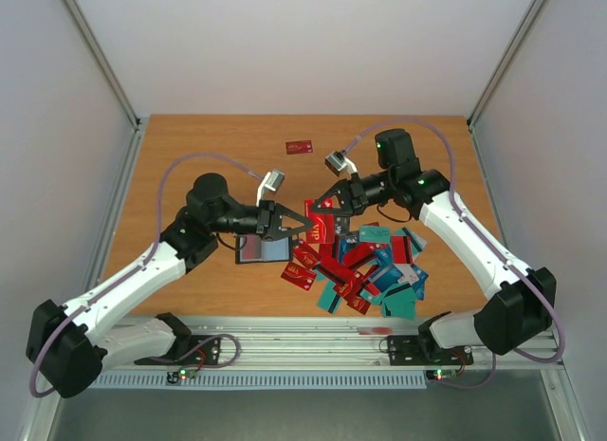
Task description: Put the credit cards into the card holder
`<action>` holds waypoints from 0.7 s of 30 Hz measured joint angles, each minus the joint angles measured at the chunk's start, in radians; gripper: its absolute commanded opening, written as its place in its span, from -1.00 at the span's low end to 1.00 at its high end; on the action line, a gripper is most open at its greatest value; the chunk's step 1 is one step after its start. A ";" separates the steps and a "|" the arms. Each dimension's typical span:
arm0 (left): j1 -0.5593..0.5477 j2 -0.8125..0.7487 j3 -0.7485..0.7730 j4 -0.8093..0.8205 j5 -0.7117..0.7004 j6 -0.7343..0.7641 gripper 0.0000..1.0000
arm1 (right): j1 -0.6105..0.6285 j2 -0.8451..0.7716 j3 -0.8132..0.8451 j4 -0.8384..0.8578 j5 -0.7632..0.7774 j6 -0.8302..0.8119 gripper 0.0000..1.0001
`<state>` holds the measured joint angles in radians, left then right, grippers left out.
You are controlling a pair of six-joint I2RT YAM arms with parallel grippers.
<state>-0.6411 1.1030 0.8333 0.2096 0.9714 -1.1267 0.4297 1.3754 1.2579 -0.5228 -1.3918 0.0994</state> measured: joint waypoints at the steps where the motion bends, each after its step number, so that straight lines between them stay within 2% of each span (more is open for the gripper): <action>1: 0.000 -0.002 0.000 -0.015 -0.001 0.009 -1.00 | 0.002 0.000 0.000 0.000 0.001 0.000 -0.98; 3: 0.000 -0.005 0.001 -0.037 -0.010 0.028 -0.99 | 0.004 0.002 0.000 -0.001 0.007 0.000 -0.89; 6: 0.000 -0.009 0.005 -0.078 -0.026 0.060 -0.99 | 0.006 0.008 0.000 -0.002 0.018 0.001 -0.10; 8: 0.003 -0.012 0.005 -0.132 -0.040 0.079 -0.99 | 0.006 0.011 0.000 -0.004 0.032 0.002 0.08; 11: 0.027 -0.013 0.021 -0.282 -0.074 0.136 -1.00 | 0.006 0.011 -0.001 -0.027 0.091 -0.023 0.03; 12: 0.044 -0.014 0.035 -0.351 -0.092 0.167 -0.99 | 0.006 0.016 -0.004 -0.050 0.154 -0.034 0.02; 16: 0.159 -0.059 0.068 -0.583 -0.205 0.314 -0.99 | 0.006 0.032 -0.051 -0.045 0.229 -0.021 0.00; 21: 0.285 -0.082 0.006 -0.681 -0.294 0.431 -1.00 | 0.028 0.098 -0.146 -0.003 0.307 0.046 -0.05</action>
<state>-0.3561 1.0214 0.8394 -0.4709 0.6773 -0.6952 0.4576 1.4734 1.1118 -0.5255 -1.0847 0.1452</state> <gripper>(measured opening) 0.019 0.483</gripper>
